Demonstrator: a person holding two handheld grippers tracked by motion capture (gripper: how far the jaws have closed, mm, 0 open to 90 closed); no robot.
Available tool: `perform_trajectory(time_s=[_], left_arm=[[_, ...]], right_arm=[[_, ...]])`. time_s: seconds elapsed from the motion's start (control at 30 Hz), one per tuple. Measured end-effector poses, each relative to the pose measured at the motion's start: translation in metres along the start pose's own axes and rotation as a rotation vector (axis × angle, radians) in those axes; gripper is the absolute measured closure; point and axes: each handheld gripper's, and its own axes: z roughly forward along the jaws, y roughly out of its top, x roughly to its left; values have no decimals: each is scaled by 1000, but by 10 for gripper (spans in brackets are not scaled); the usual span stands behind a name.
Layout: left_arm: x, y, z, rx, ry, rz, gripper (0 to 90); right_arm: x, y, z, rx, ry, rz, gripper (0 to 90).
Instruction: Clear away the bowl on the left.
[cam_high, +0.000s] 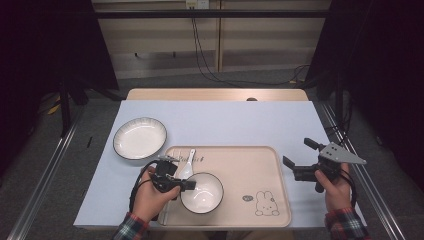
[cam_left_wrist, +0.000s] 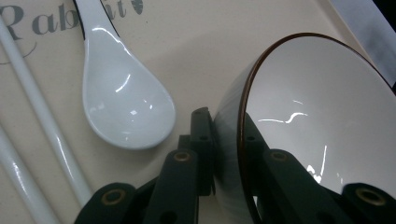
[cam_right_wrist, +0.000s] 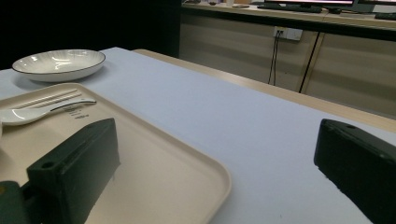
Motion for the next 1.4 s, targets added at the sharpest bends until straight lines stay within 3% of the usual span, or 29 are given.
perform_trajectory(time_s=[0.33,0.47,0.57,0.77,1.1,1.13,1.4], left_arm=[[0,2,0,-22,-34,12,780],[1,3,-4,-52,-52,2,755],[2,6,-9,-59,-53,10,707],[7,12,-22,-110,-45,-17,553],[14,19,-38,-200,2,-19,350],[18,20,-41,-208,37,-22,301],[28,21,-49,-252,95,-59,225]], right_arm=[[0,0,-1,2,1,2,0],[0,0,0,0,1,3,0],[0,0,0,1,-2,0,0],[0,0,1,3,-11,6,0],[0,-1,1,7,0,1,0],[0,-1,1,10,1,4,0],[0,-1,1,7,5,3,0]])
